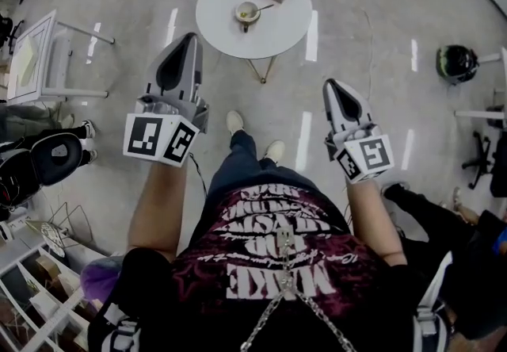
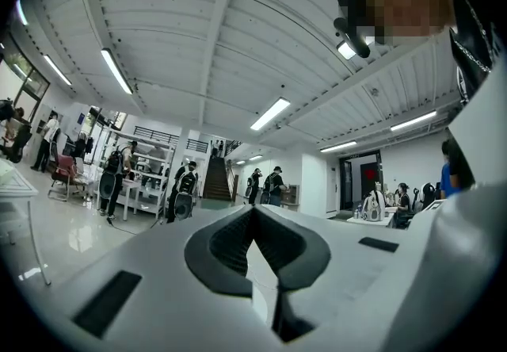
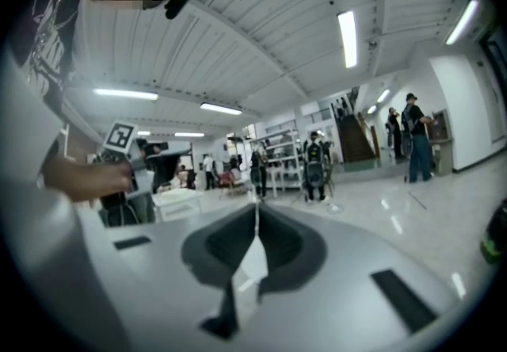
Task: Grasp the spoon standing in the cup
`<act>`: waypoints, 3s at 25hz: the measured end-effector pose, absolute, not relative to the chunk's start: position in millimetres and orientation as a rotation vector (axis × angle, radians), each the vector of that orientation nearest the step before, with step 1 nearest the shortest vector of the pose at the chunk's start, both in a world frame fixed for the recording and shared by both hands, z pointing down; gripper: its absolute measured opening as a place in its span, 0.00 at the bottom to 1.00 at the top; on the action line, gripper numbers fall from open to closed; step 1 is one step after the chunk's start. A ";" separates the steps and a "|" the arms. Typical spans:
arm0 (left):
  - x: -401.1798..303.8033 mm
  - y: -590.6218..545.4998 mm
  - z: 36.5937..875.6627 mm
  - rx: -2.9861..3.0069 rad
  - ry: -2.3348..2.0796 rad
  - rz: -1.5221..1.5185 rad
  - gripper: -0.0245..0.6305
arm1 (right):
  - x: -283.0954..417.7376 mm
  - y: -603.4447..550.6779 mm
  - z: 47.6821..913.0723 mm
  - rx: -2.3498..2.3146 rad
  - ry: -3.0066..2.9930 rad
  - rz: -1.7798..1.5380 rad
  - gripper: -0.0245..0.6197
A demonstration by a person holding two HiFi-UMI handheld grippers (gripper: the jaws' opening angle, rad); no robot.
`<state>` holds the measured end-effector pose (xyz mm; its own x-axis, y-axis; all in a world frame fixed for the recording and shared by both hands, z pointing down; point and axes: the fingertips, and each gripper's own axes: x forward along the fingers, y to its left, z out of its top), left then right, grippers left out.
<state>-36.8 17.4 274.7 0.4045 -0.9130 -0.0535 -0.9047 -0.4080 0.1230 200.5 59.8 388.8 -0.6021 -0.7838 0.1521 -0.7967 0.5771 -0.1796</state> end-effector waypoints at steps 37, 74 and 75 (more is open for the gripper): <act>-37.8 3.2 362.1 2.446 -1.608 -0.029 0.07 | 169.6 10.7 387.2 1.315 -2.757 0.374 0.09; -128.0 -95.8 362.0 2.504 -1.507 -0.096 0.07 | 76.5 -77.1 361.7 1.372 -2.688 0.274 0.09; -131.7 -98.1 362.1 2.505 -1.503 -0.098 0.07 | 71.7 -79.0 361.3 1.372 -2.687 0.274 0.09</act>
